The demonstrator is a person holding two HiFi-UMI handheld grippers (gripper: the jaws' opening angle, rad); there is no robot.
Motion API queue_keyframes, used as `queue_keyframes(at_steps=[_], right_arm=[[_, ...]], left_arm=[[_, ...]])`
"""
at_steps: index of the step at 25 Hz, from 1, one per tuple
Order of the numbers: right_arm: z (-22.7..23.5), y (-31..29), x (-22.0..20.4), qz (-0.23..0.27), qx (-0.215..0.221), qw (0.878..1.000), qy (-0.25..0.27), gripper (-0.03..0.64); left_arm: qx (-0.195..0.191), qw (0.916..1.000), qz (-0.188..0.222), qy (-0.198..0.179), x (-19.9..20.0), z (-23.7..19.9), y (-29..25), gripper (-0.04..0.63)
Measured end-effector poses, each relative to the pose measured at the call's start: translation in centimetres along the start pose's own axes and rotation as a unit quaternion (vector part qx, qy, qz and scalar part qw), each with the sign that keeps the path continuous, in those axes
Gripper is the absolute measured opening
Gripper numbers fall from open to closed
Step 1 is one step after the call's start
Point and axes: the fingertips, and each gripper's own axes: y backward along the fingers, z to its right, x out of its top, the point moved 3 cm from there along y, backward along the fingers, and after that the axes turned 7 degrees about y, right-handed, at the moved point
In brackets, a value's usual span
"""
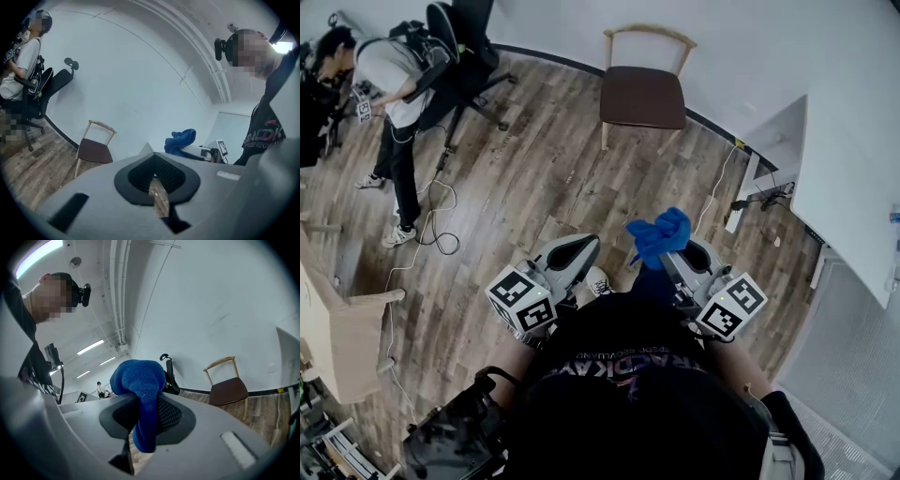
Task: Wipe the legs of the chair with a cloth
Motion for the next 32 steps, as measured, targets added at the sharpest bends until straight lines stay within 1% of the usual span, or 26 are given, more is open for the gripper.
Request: queue_keyframes(at_steps=[5,13,17,25,32], right_arm=[[1.7,0.0,0.9,0.001,0.007,1.000,0.004,0.086],[5.8,-1.1,3.8,-0.007,0.025,1.000,0.006,0.086],[8.4,-1.4,4.9,-0.014,0.029,0.999,0.002,0.086],[14.0,-2.0,7.1,-0.026,0.040,0.999,-0.004,0.086],[18.8,-3.6,9.4,-0.029,0.059,0.998,-0.006,0.086]], left_arm=[[0.007,1.0000,0.006,0.003,0.2,-0.2,-1.6,0.005],[0.024,0.9995,0.020,0.005,2.1,-0.6,-5.1,0.005],[0.033,0.9991,0.023,0.013,2.9,-1.3,-7.4,0.005],[0.049,0.9984,0.027,0.013,4.6,-2.3,-12.4,0.005],[0.067,0.9970,0.036,0.017,6.4,-3.6,-16.8,0.005]])
